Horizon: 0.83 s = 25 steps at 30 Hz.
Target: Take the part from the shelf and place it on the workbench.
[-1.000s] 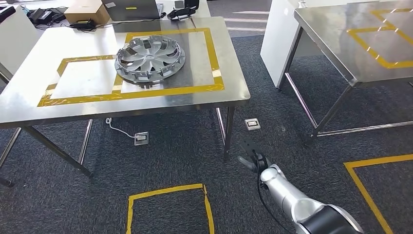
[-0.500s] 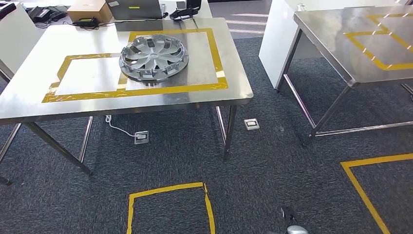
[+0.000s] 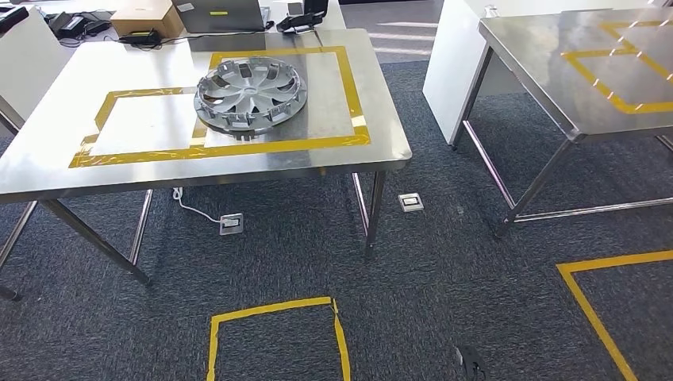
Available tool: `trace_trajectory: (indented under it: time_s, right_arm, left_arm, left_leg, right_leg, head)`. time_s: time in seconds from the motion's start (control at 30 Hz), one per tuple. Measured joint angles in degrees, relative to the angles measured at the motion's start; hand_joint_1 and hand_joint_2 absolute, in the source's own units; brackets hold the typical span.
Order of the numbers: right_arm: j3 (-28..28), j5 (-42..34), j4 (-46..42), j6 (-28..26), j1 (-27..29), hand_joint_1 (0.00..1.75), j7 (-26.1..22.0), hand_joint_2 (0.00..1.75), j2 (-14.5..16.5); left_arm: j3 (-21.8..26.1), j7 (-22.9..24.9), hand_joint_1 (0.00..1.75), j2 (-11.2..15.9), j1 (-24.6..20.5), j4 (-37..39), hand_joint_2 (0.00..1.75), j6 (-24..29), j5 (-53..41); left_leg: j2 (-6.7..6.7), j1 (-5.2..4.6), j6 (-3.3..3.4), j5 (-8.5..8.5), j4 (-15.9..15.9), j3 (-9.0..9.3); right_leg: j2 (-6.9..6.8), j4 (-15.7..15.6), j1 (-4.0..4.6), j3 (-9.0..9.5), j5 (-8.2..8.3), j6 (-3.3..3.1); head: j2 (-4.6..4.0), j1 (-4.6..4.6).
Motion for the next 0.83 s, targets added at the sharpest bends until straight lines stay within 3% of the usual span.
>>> trace_trajectory:
  time_s: [0.03, 0.17, 0.67, 0.73, 0.83]
  right_arm:
    - [0.03, 0.17, -0.28, 0.23, 0.24, 0.0, -0.44, 0.0, 0.01]
    - [0.38, 0.96, -1.54, 1.15, 1.24, 0.0, -2.33, 0.0, 0.09]
    - [4.15, 3.85, -6.41, 4.71, 4.78, 0.0, -9.33, 0.0, 0.23]
    - [4.49, 4.17, -6.87, 5.15, 5.41, 0.0, -10.08, 0.0, 0.29]
    - [4.82, 4.28, -6.16, 5.34, 7.17, 0.0, -10.64, 0.0, 0.43]
  left_arm:
    - [-0.88, -0.19, 0.0, 0.06, 0.28, -0.3, 1.75, 0.11, 1.81]
    - [-4.62, -0.84, 0.0, 0.28, 1.47, -1.66, 0.0, 0.68, 9.39]
    - [-18.28, -3.41, 0.0, 1.12, 5.52, -6.34, 0.0, 2.61, 37.04]
    - [-19.59, -3.67, 0.0, 1.3, 5.77, -6.95, 0.0, 2.84, 40.13]
    - [-20.8, -3.93, 0.0, 1.47, 5.17, -9.42, 0.0, 2.96, 41.95]
  left_leg:
    - [0.0, 0.01, -0.01, 0.0, 0.0, 0.0]
    - [0.01, 0.02, -0.02, 0.01, 0.0, 0.0]
    - [0.04, 0.02, -0.02, 0.01, 0.0, -0.04]
    - [0.1, -0.17, 0.28, 0.06, -0.03, 0.08]
    - [-0.04, 0.34, 1.13, 1.19, -1.81, 0.71]
  right_leg:
    - [0.0, 0.0, 0.01, 0.0, 0.0, 0.0]
    - [0.0, 0.01, 0.03, 0.0, 0.0, 0.0]
    - [0.0, 0.01, 0.03, -0.03, -0.01, -0.01]
    - [0.09, -0.36, -0.12, 0.01, 0.24, 0.28]
    - [0.16, -0.23, -0.11, 0.12, 0.05, 0.83]
  head:
    - [0.0, 0.0]
    - [0.0, 0.0]
    - [0.0, 0.0]
    - [0.0, -0.01]
    - [0.0, -0.09]
